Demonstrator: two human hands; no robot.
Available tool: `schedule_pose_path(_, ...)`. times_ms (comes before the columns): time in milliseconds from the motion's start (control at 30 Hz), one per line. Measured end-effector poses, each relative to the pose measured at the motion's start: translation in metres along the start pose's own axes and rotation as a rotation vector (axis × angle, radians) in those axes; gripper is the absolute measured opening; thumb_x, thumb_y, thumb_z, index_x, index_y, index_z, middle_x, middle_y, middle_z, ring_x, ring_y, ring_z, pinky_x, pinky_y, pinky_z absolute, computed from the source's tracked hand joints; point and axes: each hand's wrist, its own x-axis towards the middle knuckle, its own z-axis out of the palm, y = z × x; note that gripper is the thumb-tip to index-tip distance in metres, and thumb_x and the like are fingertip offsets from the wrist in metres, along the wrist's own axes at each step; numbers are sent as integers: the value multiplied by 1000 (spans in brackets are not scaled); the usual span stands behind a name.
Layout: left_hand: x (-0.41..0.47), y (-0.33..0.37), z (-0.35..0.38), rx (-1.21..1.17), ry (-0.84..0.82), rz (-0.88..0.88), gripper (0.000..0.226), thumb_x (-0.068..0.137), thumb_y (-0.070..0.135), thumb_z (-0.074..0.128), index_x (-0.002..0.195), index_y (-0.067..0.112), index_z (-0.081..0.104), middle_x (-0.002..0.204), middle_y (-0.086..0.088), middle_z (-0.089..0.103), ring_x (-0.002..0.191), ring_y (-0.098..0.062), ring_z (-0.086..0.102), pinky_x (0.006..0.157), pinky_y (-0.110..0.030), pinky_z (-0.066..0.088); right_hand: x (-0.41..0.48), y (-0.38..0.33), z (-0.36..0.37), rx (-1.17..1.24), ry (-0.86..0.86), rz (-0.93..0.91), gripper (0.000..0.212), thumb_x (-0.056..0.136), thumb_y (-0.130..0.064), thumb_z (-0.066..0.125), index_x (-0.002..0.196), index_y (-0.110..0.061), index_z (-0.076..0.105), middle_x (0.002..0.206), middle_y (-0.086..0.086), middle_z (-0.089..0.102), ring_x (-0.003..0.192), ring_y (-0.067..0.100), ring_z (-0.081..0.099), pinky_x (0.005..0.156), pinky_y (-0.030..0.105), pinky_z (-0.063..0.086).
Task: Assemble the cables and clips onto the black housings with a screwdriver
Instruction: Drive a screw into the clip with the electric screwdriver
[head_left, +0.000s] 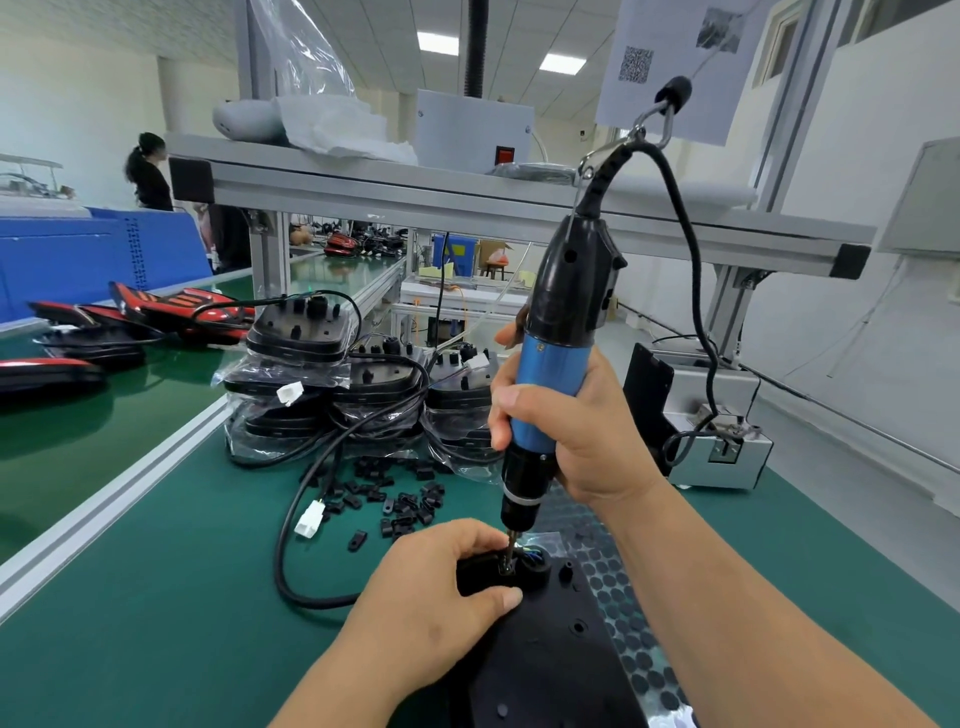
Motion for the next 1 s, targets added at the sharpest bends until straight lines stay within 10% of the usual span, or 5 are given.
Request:
schedule_pose_path(400, 1, 0, 3, -4, 24, -7, 28, 72, 50, 75, 86, 58, 52, 100, 35, 59, 71, 15, 51, 72, -10, 40, 0, 0, 3, 28, -22, 9, 23, 75, 4, 57, 92, -7, 48, 61, 0, 55, 45, 19, 52, 53, 32, 48)
schedule_pose_path(1000, 13, 5, -4, -15, -120, -26, 41, 72, 44, 77, 110, 48, 62, 106, 32, 63, 102, 16, 54, 97, -15, 44, -15, 1, -21, 171, 285, -3, 49, 74, -3, 61, 122, -12, 57, 60, 10, 53, 47, 26, 53, 55, 33, 49)
